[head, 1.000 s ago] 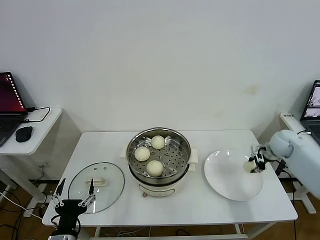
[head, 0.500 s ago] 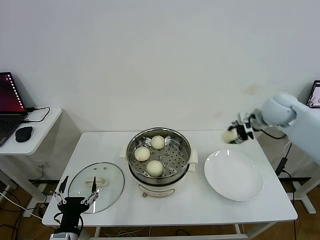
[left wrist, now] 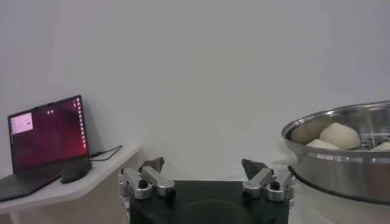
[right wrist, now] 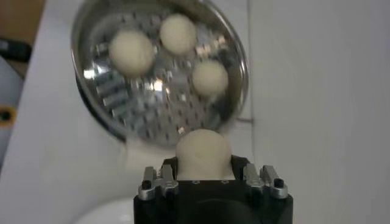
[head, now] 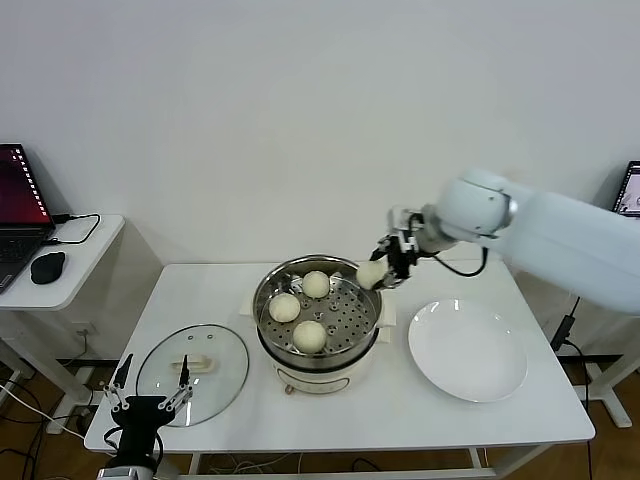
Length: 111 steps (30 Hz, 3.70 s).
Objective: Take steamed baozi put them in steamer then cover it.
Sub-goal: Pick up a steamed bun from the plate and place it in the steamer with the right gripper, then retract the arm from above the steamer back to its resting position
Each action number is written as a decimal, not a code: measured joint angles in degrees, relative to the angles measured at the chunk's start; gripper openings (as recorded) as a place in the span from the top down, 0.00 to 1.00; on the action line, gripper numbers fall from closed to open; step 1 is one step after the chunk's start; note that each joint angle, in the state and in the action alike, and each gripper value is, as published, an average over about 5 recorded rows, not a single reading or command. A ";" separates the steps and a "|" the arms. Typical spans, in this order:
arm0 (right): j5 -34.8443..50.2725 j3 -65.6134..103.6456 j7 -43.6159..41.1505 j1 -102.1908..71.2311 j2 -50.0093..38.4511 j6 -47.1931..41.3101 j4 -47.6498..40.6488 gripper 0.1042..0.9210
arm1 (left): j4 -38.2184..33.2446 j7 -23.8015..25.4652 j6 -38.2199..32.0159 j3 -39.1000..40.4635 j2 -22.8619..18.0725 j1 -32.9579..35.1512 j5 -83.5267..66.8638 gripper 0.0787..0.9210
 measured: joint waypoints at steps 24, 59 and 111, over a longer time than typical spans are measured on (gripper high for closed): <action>-3.47 -2.63 3.92 -8.94 10.63 -4.71 -8.55 0.44 | -0.36 -0.30 -0.53 -0.16 -1.12 1.02 0.05 0.12; 2.37 23.34 21.45 -27.13 -10.35 2.26 11.36 0.12 | 0.67 0.02 -0.72 1.23 -0.69 -0.32 0.45 0.12; -22.39 114.88 41.41 -122.41 32.33 48.18 14.45 0.12 | 27.94 1.53 -4.64 -1.36 6.20 -13.09 68.60 0.12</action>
